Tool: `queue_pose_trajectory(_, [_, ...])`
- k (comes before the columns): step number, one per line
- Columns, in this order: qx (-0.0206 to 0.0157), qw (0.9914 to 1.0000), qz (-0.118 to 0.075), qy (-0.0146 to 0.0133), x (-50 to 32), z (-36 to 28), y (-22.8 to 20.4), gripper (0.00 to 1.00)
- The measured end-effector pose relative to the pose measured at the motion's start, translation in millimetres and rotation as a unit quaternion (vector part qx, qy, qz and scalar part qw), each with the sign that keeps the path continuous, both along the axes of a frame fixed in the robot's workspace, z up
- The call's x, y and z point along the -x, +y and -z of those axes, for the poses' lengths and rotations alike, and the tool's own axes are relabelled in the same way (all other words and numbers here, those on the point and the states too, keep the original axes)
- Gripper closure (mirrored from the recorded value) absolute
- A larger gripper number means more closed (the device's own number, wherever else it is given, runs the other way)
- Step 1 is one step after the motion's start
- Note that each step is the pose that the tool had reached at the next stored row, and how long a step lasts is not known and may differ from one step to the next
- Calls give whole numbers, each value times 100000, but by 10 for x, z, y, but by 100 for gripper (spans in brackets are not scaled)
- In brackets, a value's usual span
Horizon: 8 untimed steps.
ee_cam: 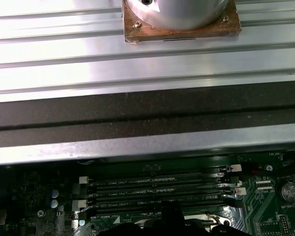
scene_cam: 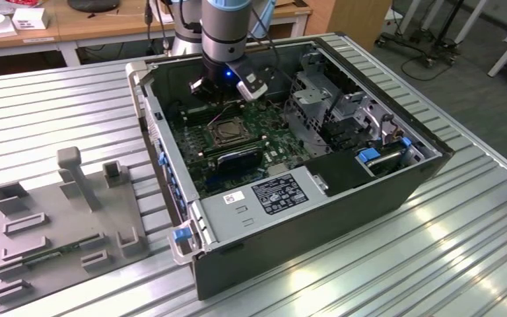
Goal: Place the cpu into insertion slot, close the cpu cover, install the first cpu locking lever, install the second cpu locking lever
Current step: 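Install the first cpu locking lever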
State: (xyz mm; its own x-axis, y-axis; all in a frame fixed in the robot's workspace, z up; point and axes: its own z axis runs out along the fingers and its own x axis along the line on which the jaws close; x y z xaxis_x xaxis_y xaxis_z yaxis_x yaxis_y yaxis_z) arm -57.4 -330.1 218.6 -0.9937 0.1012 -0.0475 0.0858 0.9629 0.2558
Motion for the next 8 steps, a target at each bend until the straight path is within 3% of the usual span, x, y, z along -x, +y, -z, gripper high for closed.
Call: queue_pose_trajectory(8, [2, 100000, 2, 2, -2, 17, 0, 89])
